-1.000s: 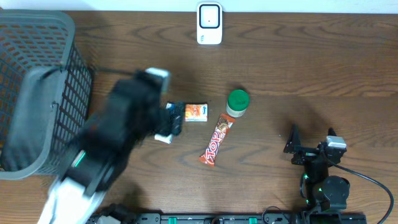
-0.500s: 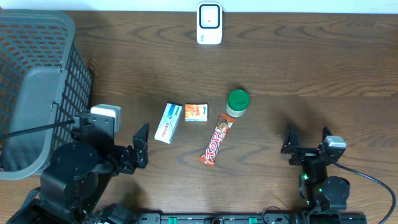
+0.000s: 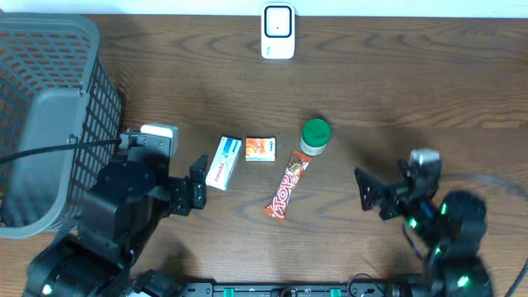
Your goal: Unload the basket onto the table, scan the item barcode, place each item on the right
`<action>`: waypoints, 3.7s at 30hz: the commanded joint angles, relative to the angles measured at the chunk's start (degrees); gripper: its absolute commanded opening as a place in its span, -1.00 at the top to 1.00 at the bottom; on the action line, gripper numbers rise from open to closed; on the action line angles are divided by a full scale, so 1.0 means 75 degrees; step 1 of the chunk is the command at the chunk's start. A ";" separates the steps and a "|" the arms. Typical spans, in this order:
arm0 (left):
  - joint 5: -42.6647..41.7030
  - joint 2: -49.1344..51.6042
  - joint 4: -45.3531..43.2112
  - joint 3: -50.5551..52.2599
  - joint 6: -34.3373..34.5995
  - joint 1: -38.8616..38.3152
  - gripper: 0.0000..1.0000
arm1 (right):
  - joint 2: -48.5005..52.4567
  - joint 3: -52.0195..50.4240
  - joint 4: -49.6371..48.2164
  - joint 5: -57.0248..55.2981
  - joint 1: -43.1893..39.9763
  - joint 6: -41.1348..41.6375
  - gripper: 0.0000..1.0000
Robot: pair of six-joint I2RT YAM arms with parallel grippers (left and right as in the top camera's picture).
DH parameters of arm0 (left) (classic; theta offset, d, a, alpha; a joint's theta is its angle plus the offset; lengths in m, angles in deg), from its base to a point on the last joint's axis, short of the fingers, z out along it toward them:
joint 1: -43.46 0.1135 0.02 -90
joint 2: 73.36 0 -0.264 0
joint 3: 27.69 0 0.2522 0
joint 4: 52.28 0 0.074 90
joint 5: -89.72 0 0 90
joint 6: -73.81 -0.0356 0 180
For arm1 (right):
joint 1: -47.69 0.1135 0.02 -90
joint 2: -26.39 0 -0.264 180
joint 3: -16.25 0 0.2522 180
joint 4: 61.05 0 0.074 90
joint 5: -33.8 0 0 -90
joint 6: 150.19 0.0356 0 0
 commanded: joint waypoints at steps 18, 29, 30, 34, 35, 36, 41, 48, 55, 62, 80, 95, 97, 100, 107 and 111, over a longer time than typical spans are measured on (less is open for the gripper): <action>0.0099 0.0154 -0.0038 0.0038 0.0125 -0.0023 -0.82 | 0.8317 0.7431 0.5493 0.2095 0.0070 -0.7332 -0.99; 0.0099 0.0154 -0.0035 0.0038 0.0125 -0.0023 -0.82 | 0.9477 0.7434 0.4051 0.0105 0.1498 -0.7166 -0.99; 0.0099 0.0154 -0.0035 0.0038 0.0125 -0.0023 -0.82 | 0.9602 0.7434 0.3995 -0.0122 0.1647 -0.7096 -0.98; 0.0099 0.0154 -0.0032 0.0038 0.0125 -0.0023 -0.82 | 1.0089 0.7434 0.3821 -0.1367 0.2052 -0.6988 -0.98; 0.0099 0.0154 -0.0032 0.0038 0.0125 -0.0023 -0.82 | 1.0191 0.7434 0.3719 -0.1655 0.2075 -0.6843 -0.99; 0.0099 0.0154 -0.0029 0.0038 0.0122 -0.0023 -0.82 | 1.0293 0.7434 0.3611 -0.1886 0.2081 -0.6703 -0.98; 0.0099 0.0154 -0.0032 0.0038 0.0122 -0.0023 -0.82 | 1.0695 0.7431 0.3477 -0.1886 0.2090 -0.6633 -0.99; 0.0102 0.0154 -0.0029 0.0038 0.0122 -0.0023 -0.82 | 1.1275 0.7431 0.3483 -0.1565 0.2200 -0.6639 -0.98; 0.0102 0.0154 -0.0032 0.0038 0.0122 -0.0023 -0.82 | 1.1301 0.7431 0.3226 -0.1571 0.2553 -0.6639 -0.98; 0.0102 0.0154 -0.0029 0.0038 0.0122 -0.0023 -0.82 | 1.1307 0.7428 0.3232 -0.1571 0.2664 -0.6633 -0.19; 0.0099 0.0154 0.0009 0.0038 0.0122 -0.0023 -0.82 | 1.1307 0.7428 0.3456 -0.1702 0.2739 -0.3946 -0.31; 0.0099 0.0154 0.0117 0.0038 0.0122 -0.0023 -0.82 | 1.1307 0.7428 0.2987 -0.1687 0.2736 0.0009 -0.26; 0.0099 0.0154 0.0166 0.0038 0.0122 -0.0023 -0.82 | 1.1307 0.7428 0.2946 -0.1690 0.2736 0.0373 -0.36; 0.0099 0.0154 0.0189 0.0038 0.0122 -0.0023 -0.83 | 1.1307 0.7428 0.2827 -0.1690 0.2748 0.0513 -0.98; 0.0099 0.0152 0.0198 0.0038 0.0122 -0.0023 -0.83 | 1.1299 0.7431 0.2830 -0.1801 0.2824 0.0848 -0.99; 0.0099 0.0152 0.0198 0.0038 0.0122 -0.0023 -0.83 | 1.1264 0.7434 0.3016 -0.1632 0.2824 0.0851 -0.99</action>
